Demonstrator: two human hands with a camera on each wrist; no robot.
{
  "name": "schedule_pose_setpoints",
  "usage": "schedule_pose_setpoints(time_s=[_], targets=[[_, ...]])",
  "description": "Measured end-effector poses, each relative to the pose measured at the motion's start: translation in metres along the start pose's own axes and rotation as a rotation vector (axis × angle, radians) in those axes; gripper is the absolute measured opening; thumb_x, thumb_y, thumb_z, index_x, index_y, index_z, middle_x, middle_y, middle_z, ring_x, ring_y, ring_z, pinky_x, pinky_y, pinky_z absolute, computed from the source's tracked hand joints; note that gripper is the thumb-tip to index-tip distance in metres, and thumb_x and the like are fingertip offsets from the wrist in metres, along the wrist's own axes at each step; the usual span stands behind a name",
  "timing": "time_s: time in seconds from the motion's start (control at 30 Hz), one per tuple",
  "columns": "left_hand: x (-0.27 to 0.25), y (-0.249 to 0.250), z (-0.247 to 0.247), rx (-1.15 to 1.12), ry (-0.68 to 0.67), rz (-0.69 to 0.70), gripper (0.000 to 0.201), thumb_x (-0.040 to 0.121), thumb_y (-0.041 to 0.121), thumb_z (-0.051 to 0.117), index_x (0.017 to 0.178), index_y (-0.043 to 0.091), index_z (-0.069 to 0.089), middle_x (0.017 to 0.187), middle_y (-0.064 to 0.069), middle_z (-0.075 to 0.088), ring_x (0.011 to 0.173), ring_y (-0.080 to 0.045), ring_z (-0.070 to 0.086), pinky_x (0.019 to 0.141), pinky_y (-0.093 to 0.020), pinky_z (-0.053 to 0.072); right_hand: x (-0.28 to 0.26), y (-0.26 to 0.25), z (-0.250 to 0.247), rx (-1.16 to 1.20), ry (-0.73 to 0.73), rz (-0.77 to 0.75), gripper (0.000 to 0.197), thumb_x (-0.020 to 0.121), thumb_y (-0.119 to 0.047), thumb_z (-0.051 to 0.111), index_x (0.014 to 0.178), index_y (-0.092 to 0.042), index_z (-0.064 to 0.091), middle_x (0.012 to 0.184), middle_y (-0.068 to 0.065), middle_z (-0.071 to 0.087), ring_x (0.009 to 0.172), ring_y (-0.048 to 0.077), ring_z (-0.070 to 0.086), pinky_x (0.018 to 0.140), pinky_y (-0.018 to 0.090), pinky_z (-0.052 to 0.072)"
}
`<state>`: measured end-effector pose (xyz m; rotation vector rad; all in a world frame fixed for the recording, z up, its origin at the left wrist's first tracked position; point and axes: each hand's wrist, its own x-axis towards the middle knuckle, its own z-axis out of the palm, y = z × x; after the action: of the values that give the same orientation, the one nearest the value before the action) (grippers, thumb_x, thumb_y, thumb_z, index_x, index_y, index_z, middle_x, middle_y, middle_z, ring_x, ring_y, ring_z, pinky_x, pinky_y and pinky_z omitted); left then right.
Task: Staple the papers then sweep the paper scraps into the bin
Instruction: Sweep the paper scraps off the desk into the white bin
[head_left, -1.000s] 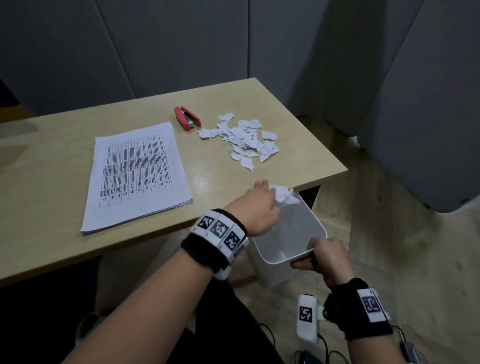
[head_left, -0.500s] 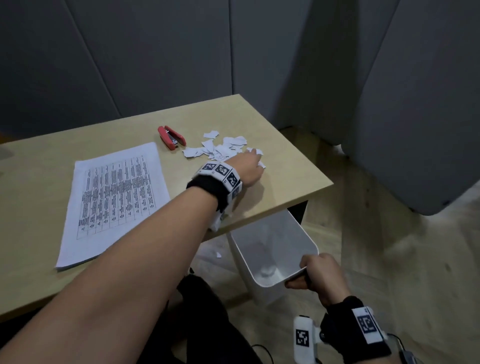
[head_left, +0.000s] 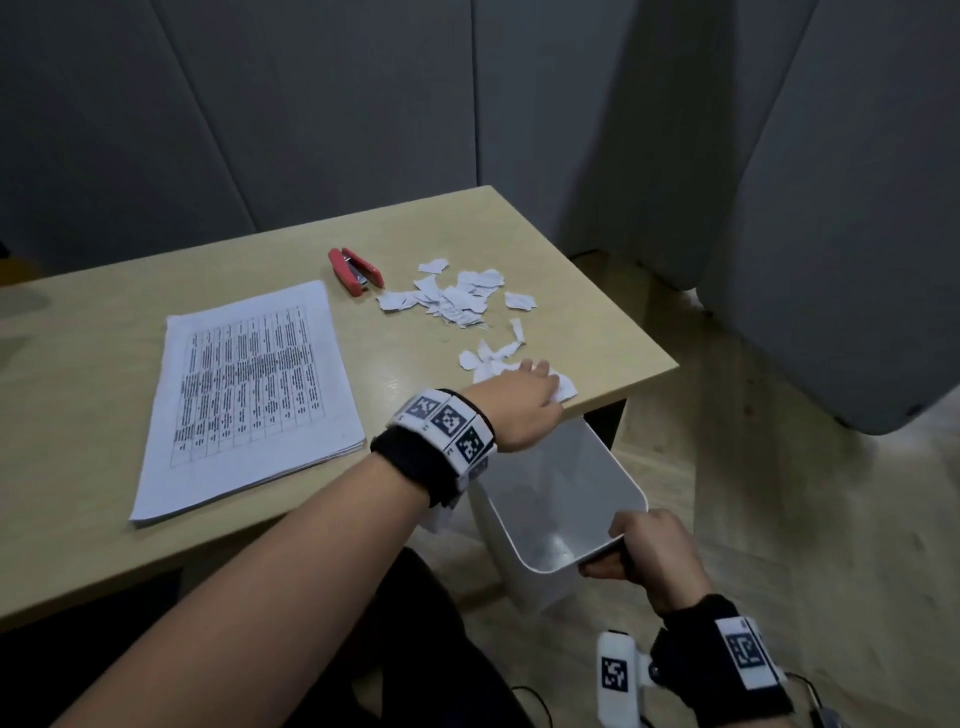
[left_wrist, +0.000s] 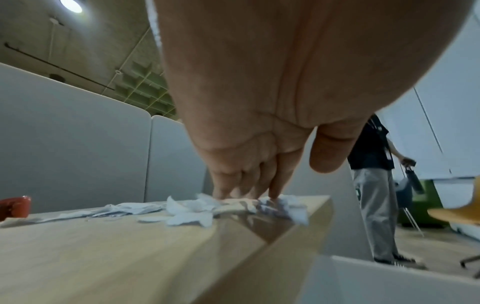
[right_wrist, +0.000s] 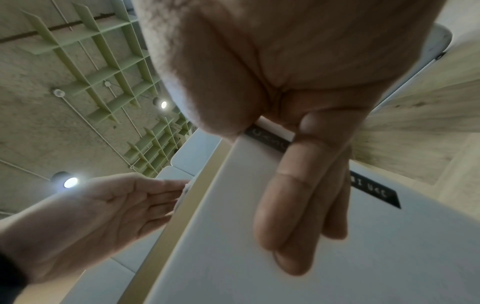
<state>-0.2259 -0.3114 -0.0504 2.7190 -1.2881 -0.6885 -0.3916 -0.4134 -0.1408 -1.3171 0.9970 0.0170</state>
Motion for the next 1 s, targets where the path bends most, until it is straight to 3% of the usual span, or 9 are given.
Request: schedule_pose_setpoints(time_s=[0.07, 0.23, 0.33, 0.4, 0.47, 0.57, 0.73, 0.9, 1.0], targets=[[-0.003, -0.001, -0.006, -0.047, 0.067, 0.023, 0.041, 0.099, 0.02, 0.029, 0.13, 0.0, 0.045, 0.151, -0.018, 0.032, 0.146, -0.034, 0.021, 0.119, -0.046, 0.02, 0.001, 0.001, -0.001, 0.006, 0.012, -0.001, 0.027, 0.081, 0.011, 0.04, 0.102, 0.022, 0.052, 0.065, 0.043, 0.065, 0.058, 0.052, 0.07, 0.058, 0.046, 0.061], [0.006, -0.026, -0.036, -0.115, 0.089, -0.137, 0.06, 0.101, 0.023, 0.028, 0.156, 0.008, 0.012, 0.166, -0.011, 0.0, 0.153, -0.027, -0.005, 0.124, -0.047, 0.005, 0.003, 0.002, 0.0, -0.004, 0.032, -0.008, 0.024, 0.08, 0.01, 0.04, 0.096, 0.021, 0.053, 0.058, 0.039, 0.065, 0.056, 0.051, 0.07, 0.061, 0.049, 0.061], [0.012, -0.031, -0.036, -0.101, -0.039, -0.203, 0.052, 0.097, 0.009, 0.036, 0.148, 0.002, 0.033, 0.161, -0.018, 0.019, 0.149, -0.035, 0.016, 0.119, -0.05, 0.022, 0.004, 0.002, -0.001, -0.006, 0.036, -0.01, 0.018, 0.08, 0.009, 0.04, 0.09, 0.018, 0.052, 0.061, 0.041, 0.065, 0.055, 0.051, 0.07, 0.061, 0.049, 0.061], [0.014, -0.024, -0.029, -0.058, -0.077, -0.192, 0.044, 0.095, 0.0, 0.036, 0.137, -0.008, 0.045, 0.153, -0.026, 0.031, 0.143, -0.039, 0.027, 0.115, -0.049, 0.029, 0.002, 0.001, 0.0, -0.012, 0.035, -0.014, 0.015, 0.08, 0.009, 0.04, 0.087, 0.016, 0.051, 0.064, 0.043, 0.065, 0.059, 0.054, 0.069, 0.068, 0.056, 0.06], [0.01, -0.016, -0.021, -0.079, -0.076, -0.172, 0.045, 0.098, 0.005, 0.032, 0.141, -0.006, 0.04, 0.158, -0.026, 0.022, 0.148, -0.037, 0.021, 0.118, -0.044, 0.025, 0.001, 0.001, -0.001, -0.014, 0.037, -0.011, 0.014, 0.08, 0.009, 0.04, 0.086, 0.015, 0.051, 0.067, 0.045, 0.065, 0.061, 0.056, 0.069, 0.071, 0.059, 0.059], [-0.006, -0.003, -0.004, -0.095, -0.067, -0.079, 0.054, 0.101, 0.019, 0.027, 0.152, 0.004, 0.023, 0.164, -0.017, 0.0, 0.153, -0.031, 0.003, 0.123, -0.042, 0.014, -0.001, 0.001, -0.002, 0.003, 0.034, -0.008, 0.015, 0.08, 0.01, 0.04, 0.085, 0.018, 0.052, 0.067, 0.045, 0.065, 0.057, 0.053, 0.069, 0.064, 0.054, 0.06], [-0.032, 0.019, 0.026, -0.111, 0.012, 0.031, 0.053, 0.101, 0.019, 0.025, 0.152, 0.004, 0.024, 0.165, -0.013, 0.003, 0.154, -0.026, 0.0, 0.125, -0.043, 0.007, -0.002, 0.0, -0.003, 0.038, 0.04, -0.004, 0.029, 0.078, 0.012, 0.04, 0.098, 0.028, 0.054, 0.075, 0.05, 0.063, 0.051, 0.049, 0.069, 0.053, 0.045, 0.061], [-0.048, 0.03, 0.045, -0.127, 0.057, 0.07, 0.06, 0.1, 0.02, 0.025, 0.157, 0.009, 0.01, 0.166, -0.008, 0.0, 0.154, -0.021, -0.003, 0.126, -0.037, 0.001, -0.001, 0.0, -0.005, 0.043, 0.043, 0.004, 0.022, 0.078, 0.015, 0.04, 0.094, 0.019, 0.055, 0.057, 0.041, 0.063, 0.046, 0.045, 0.069, 0.047, 0.04, 0.06], [-0.052, 0.036, 0.039, -0.122, 0.07, 0.095, 0.059, 0.099, 0.018, 0.026, 0.156, 0.007, 0.014, 0.165, -0.01, 0.005, 0.154, -0.021, 0.002, 0.126, -0.035, 0.003, -0.001, 0.0, -0.005, 0.025, 0.051, -0.006, 0.017, 0.078, 0.013, 0.04, 0.087, 0.013, 0.055, 0.054, 0.038, 0.063, 0.05, 0.047, 0.069, 0.055, 0.044, 0.061]])
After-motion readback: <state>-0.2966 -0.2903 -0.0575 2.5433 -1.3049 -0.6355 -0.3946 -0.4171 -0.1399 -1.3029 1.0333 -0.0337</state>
